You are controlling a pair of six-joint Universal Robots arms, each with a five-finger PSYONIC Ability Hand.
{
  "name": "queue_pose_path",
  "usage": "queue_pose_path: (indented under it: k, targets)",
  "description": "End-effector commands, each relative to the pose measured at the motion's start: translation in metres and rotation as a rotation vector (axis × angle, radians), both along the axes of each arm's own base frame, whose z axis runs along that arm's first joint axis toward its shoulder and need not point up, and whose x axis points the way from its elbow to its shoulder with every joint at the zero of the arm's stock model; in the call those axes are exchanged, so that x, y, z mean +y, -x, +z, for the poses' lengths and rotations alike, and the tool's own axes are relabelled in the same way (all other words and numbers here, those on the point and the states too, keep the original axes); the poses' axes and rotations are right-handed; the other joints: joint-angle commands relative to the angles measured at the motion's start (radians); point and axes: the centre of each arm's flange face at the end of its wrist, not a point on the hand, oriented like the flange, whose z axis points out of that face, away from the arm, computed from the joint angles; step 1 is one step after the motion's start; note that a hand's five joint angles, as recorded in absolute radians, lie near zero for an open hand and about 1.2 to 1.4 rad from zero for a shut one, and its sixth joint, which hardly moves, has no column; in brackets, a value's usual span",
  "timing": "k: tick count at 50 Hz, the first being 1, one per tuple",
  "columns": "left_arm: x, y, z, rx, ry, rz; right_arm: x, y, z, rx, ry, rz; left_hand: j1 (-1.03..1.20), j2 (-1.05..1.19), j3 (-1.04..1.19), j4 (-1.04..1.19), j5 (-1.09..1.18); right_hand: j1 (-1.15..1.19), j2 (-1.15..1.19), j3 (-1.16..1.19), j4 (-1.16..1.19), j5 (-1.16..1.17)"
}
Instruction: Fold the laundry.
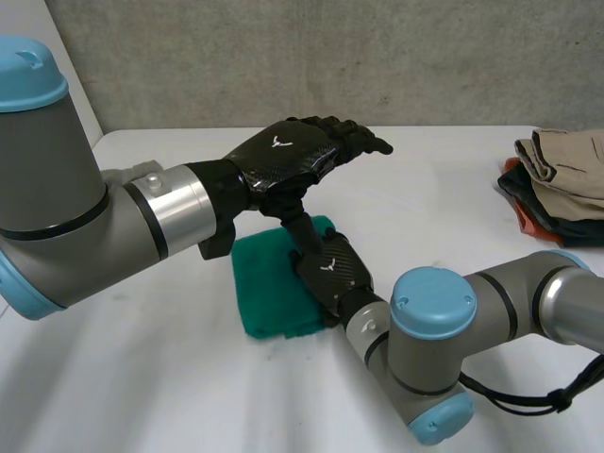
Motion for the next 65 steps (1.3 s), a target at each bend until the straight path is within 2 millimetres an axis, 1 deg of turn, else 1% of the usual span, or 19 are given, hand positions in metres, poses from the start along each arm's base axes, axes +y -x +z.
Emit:
queue_pose_path:
  k: [1, 5, 9, 14, 21, 26, 29, 34, 36, 38, 40, 41, 44, 45, 49, 52, 57, 60, 65]
  targets:
    - [-0.001, 0.000, 0.000, 0.001, -0.001, 0.001, -0.008, -0.008, -0.001, -0.015, 0.016, 0.014, 0.005, -0.017, -0.022, -0.012, -0.030, 0.215, 0.230, 0.216, 0.217, 0.259]
    - [-0.001, -0.001, 0.000, 0.000, -0.002, 0.001, -0.012, -0.012, -0.002, -0.022, 0.024, 0.014, 0.005, -0.017, -0.022, -0.012, -0.030, 0.379, 0.394, 0.380, 0.381, 0.423]
    - [-0.002, -0.001, 0.001, 0.002, 0.001, 0.004, -0.018, -0.017, 0.000, -0.038, 0.040, 0.014, 0.005, -0.017, -0.022, -0.012, -0.030, 0.967, 0.982, 0.968, 0.970, 1.012]
    - [-0.004, -0.001, 0.005, 0.009, 0.013, 0.006, -0.029, -0.022, 0.018, -0.079, 0.088, 0.007, 0.008, -0.014, -0.019, -0.009, -0.027, 0.969, 0.984, 0.970, 0.971, 1.013]
    - [-0.003, -0.004, 0.024, 0.039, 0.067, 0.014, -0.082, -0.005, 0.100, -0.219, 0.259, -0.095, 0.008, -0.014, -0.019, -0.009, -0.027, 0.969, 0.984, 0.970, 0.971, 1.013]
    - [-0.001, -0.006, 0.043, 0.071, 0.121, 0.018, -0.132, 0.040, 0.169, -0.300, 0.417, -0.231, 0.008, -0.014, -0.019, -0.009, -0.027, 0.969, 0.984, 0.970, 0.971, 1.013]
    - [-0.001, -0.007, 0.051, 0.088, 0.140, 0.026, -0.153, 0.067, 0.190, -0.315, 0.471, -0.296, 0.008, -0.014, -0.019, -0.009, -0.027, 0.969, 0.984, 0.970, 0.971, 1.013]
    - [-0.002, -0.008, 0.059, 0.133, 0.134, 0.036, -0.209, 0.154, 0.208, -0.336, 0.546, -0.456, 0.008, -0.014, -0.019, -0.009, -0.027, 0.969, 0.984, 0.970, 0.971, 1.013]
    - [-0.001, -0.008, 0.060, 0.140, 0.124, 0.036, -0.223, 0.182, 0.209, -0.335, 0.562, -0.487, 0.008, -0.014, -0.019, -0.009, -0.027, 0.969, 0.984, 0.970, 0.971, 1.013]
    - [-0.002, -0.008, 0.057, 0.142, 0.106, 0.036, -0.242, 0.229, 0.207, -0.321, 0.581, -0.530, 0.008, -0.014, -0.019, -0.009, -0.027, 0.969, 0.984, 0.970, 0.971, 1.013]
    - [-0.001, -0.007, 0.056, 0.141, 0.101, 0.035, -0.252, 0.252, 0.198, -0.308, 0.569, -0.544, 0.008, -0.014, -0.019, -0.009, -0.027, 0.969, 0.984, 0.970, 0.971, 1.013]
    - [-0.001, -0.007, 0.054, 0.139, 0.096, 0.035, -0.263, 0.275, 0.180, -0.295, 0.544, -0.561, 0.008, -0.014, -0.019, -0.009, -0.027, 0.969, 0.984, 0.970, 0.971, 1.013]
    - [-0.001, -0.008, 0.050, 0.131, 0.082, 0.037, -0.279, 0.306, 0.143, -0.262, 0.492, -0.565, 0.008, -0.014, -0.019, -0.009, -0.027, 0.969, 0.984, 0.970, 0.971, 1.013]
    - [-0.001, -0.007, 0.047, 0.127, 0.074, 0.036, -0.286, 0.323, 0.118, -0.240, 0.456, -0.565, 0.008, -0.014, -0.019, -0.009, -0.027, 0.969, 0.984, 0.970, 0.971, 1.013]
    - [0.000, -0.006, 0.041, 0.118, 0.058, 0.030, -0.294, 0.358, 0.064, -0.200, 0.360, -0.523, 0.008, -0.014, -0.019, -0.009, -0.027, 0.969, 0.984, 0.970, 0.971, 1.013]
    - [0.001, -0.005, 0.038, 0.112, 0.050, 0.029, -0.295, 0.368, 0.035, -0.189, 0.304, -0.483, 0.011, -0.011, -0.016, -0.006, -0.024, 0.969, 0.984, 0.970, 0.971, 1.013]
    - [0.000, -0.004, 0.034, 0.106, 0.043, 0.030, -0.292, 0.380, 0.033, -0.177, 0.292, -0.483, 0.011, -0.011, -0.016, -0.006, -0.024, 0.941, 0.956, 0.942, 0.943, 0.985]
    - [0.000, -0.004, 0.036, 0.110, 0.050, 0.029, -0.290, 0.383, 0.044, -0.174, 0.317, -0.499, 0.013, -0.008, -0.013, -0.003, -0.021, -0.253, -0.238, -0.251, -0.250, -0.208]
    - [0.002, -0.005, 0.041, 0.119, 0.059, 0.027, -0.279, 0.382, 0.084, -0.187, 0.353, -0.543, 0.014, -0.008, -0.013, -0.003, -0.021, -0.253, -0.238, -0.251, -0.250, -0.208]
